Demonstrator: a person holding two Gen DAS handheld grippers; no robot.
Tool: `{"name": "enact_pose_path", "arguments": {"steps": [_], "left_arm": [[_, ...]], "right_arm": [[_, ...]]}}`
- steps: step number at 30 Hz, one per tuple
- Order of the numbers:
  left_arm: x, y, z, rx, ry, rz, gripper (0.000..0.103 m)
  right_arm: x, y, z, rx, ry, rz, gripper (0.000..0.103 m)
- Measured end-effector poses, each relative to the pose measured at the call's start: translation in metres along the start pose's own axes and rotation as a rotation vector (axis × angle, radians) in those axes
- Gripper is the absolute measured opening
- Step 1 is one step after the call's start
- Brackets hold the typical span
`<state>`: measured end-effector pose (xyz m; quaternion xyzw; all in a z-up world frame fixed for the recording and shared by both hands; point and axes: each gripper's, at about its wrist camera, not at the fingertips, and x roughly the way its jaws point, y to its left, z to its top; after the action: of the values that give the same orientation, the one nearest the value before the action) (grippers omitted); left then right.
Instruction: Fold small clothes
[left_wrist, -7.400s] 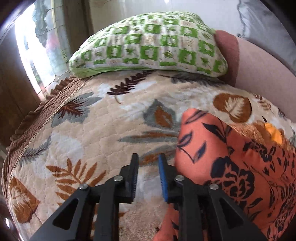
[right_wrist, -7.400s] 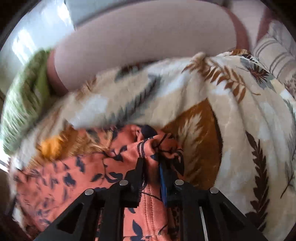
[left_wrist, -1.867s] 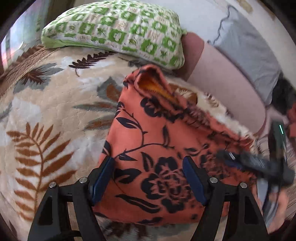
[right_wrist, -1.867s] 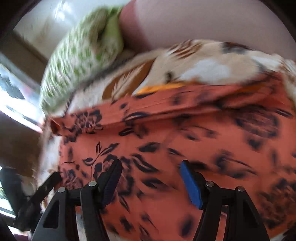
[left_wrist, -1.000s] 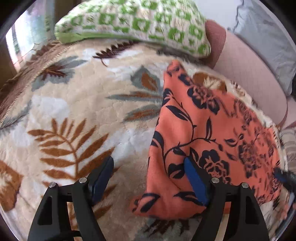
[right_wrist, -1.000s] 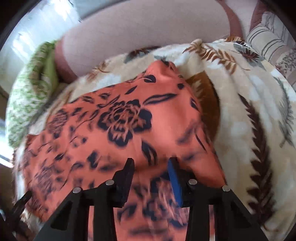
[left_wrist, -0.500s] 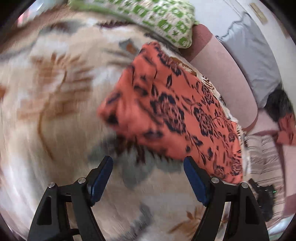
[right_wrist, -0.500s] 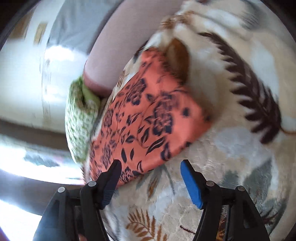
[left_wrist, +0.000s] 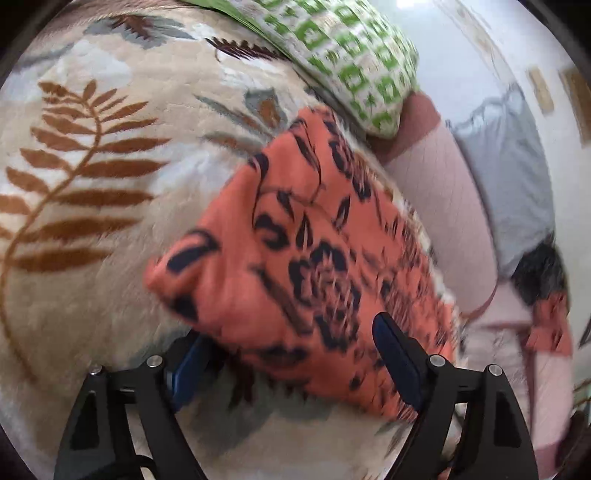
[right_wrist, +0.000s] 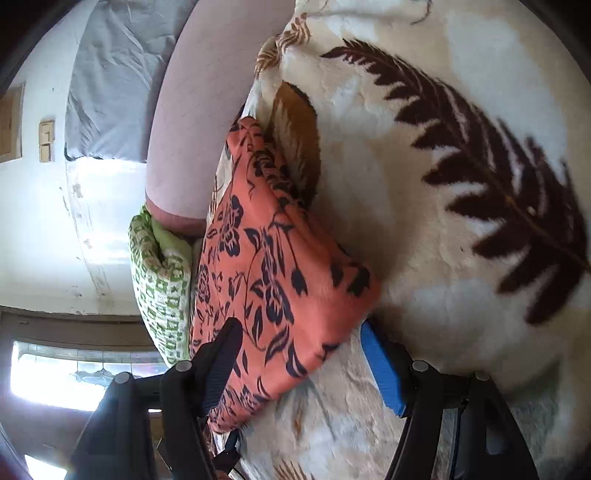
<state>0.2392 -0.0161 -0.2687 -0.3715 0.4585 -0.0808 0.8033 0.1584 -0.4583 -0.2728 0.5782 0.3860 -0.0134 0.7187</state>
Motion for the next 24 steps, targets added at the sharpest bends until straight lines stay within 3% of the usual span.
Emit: {"name": "enact_pose_path", "arguments": {"steps": [5, 7, 9, 11, 14, 17, 24], "left_arm": [[0.012, -0.005, 0.011, 0.015, -0.054, -0.040, 0.081], [0.021, -0.009, 0.013, 0.049, -0.045, -0.001, 0.041], [0.028, -0.004, 0.017, 0.040, -0.043, 0.005, 0.034], [0.032, -0.004, 0.019, 0.028, -0.051, -0.006, 0.030], [0.035, -0.006, 0.019, 0.053, -0.055, -0.003, 0.023], [0.031, -0.011, 0.019, 0.083, -0.070, -0.004, 0.019], [-0.028, -0.001, -0.004, 0.149, -0.070, -0.036, 0.017]], "right_arm": [[0.013, 0.005, 0.009, -0.017, -0.026, 0.042, 0.070], [0.020, 0.009, 0.013, -0.038, -0.036, 0.057, 0.070], [0.026, 0.011, 0.016, -0.058, -0.044, 0.054, 0.069], [0.033, 0.016, 0.018, -0.089, -0.050, 0.026, 0.064], [0.043, 0.015, 0.022, -0.127, -0.054, -0.032, 0.023], [0.039, 0.021, 0.017, -0.149, -0.089, -0.027, 0.021], [-0.015, 0.047, -0.022, -0.236, -0.144, -0.029, 0.018]]}}
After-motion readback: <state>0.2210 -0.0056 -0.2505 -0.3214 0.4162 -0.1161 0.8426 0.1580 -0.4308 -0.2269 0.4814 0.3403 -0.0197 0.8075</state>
